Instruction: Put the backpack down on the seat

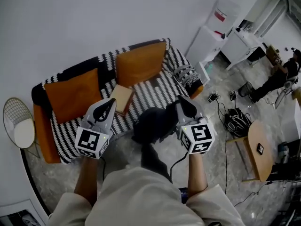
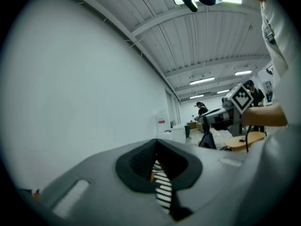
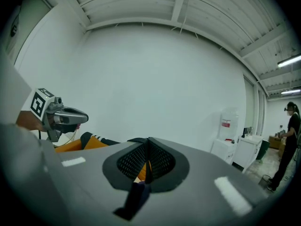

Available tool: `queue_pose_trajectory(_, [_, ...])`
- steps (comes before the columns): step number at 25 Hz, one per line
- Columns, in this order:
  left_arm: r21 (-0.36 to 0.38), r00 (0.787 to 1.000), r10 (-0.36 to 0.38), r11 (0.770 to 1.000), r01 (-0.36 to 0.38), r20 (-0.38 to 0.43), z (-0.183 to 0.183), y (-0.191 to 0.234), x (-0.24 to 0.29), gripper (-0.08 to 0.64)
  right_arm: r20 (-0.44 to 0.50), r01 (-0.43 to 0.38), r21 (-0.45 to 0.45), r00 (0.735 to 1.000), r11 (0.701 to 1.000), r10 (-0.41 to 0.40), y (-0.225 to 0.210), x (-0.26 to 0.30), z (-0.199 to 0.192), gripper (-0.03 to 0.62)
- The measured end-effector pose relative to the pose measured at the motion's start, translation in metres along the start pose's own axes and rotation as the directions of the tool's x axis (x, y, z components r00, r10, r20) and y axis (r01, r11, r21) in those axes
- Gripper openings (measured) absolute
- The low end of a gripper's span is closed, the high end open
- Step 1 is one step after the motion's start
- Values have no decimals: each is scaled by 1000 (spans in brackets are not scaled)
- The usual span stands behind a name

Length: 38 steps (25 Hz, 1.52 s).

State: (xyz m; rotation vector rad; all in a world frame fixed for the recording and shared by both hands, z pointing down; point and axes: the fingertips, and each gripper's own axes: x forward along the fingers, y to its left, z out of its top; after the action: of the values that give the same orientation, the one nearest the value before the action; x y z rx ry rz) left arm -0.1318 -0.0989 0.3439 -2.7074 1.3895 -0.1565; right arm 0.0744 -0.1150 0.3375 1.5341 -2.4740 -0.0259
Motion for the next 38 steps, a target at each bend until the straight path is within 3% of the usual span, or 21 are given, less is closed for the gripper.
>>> queue_pose_trajectory(11, [-36,998,16,999,-18,-53,-30,29,89,2,-61,-93,8,994,996,94,-48,83,-36,6])
queue_pose_trajectory(23, [-67,989,95,992,-103,-110,-63,95,188,2,-118,-149,33,981,988,152,-109,198,-58,6])
queue_pose_trajectory(38, [-84,957,194,973,-216,-215,-108,165,296,2,-231,-280,31,932,960,279,-174,340,-116,6])
